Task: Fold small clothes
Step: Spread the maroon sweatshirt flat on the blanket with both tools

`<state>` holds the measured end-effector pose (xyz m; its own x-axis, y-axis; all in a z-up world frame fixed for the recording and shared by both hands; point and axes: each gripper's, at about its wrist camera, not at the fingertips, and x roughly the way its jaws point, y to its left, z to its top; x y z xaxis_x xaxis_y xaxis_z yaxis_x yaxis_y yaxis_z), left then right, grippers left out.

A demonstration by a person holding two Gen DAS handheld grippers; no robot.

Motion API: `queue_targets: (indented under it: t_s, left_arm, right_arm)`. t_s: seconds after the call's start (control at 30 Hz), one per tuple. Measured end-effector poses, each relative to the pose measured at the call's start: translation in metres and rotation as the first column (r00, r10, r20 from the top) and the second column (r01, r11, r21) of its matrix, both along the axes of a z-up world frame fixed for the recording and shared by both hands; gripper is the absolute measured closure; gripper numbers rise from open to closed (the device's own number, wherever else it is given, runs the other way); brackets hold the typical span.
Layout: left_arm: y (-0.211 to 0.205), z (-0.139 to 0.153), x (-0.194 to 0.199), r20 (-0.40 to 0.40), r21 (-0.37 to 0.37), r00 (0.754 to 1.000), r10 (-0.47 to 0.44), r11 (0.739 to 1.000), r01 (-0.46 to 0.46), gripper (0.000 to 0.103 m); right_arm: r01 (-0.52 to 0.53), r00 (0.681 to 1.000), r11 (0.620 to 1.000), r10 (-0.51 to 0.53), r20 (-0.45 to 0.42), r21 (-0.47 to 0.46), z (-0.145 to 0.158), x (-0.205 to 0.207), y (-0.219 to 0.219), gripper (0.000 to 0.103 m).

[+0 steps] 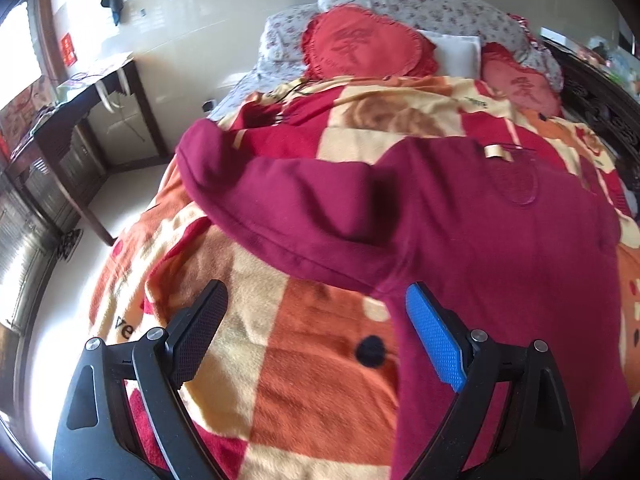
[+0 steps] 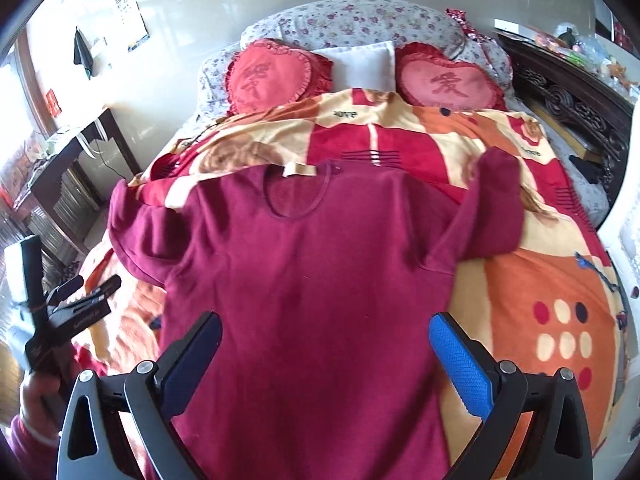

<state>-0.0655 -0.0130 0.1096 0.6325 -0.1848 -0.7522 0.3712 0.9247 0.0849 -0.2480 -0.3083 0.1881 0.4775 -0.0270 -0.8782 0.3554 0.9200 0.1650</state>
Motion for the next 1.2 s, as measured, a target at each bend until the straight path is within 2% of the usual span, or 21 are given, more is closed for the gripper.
queue_targets:
  t_s: [0.13,0.4,0.8,1.2]
  left_arm:
    - [-0.011,0.007,-0.014,-0.024,-0.037,0.999,-0.031,0.999,0.030,0.012]
    - [-0.035,0.014,-0.030,-0.013,-0.033,0.997,-0.071,0.997,0.071,0.012]
    - [-0.059,-0.001,-0.027,-0.031,-0.004,0.997,-0.074,0.997,0.074,0.012]
    - [-0.061,-0.018,-0.009,-0.055,0.018,0.997,-0.050,0.999,0.051,0.012]
  right_arm:
    - [-0.015,1.000,1.000,0.015,-0.003,-0.001,0.018,0.004,0.016,0.000]
    - [-0.015,1.000,0.999,0.015,-0.002,-0.037,0.038,0.021,0.030,0.000]
    - [0.018,1.000,1.000,-0.018,-0.025,-0.016,0.000,0.034,0.028,0.000]
    - [0.019,0.998,1.000,-0.020,-0.063,-0.014,-0.036,0.051,0.033,0.000]
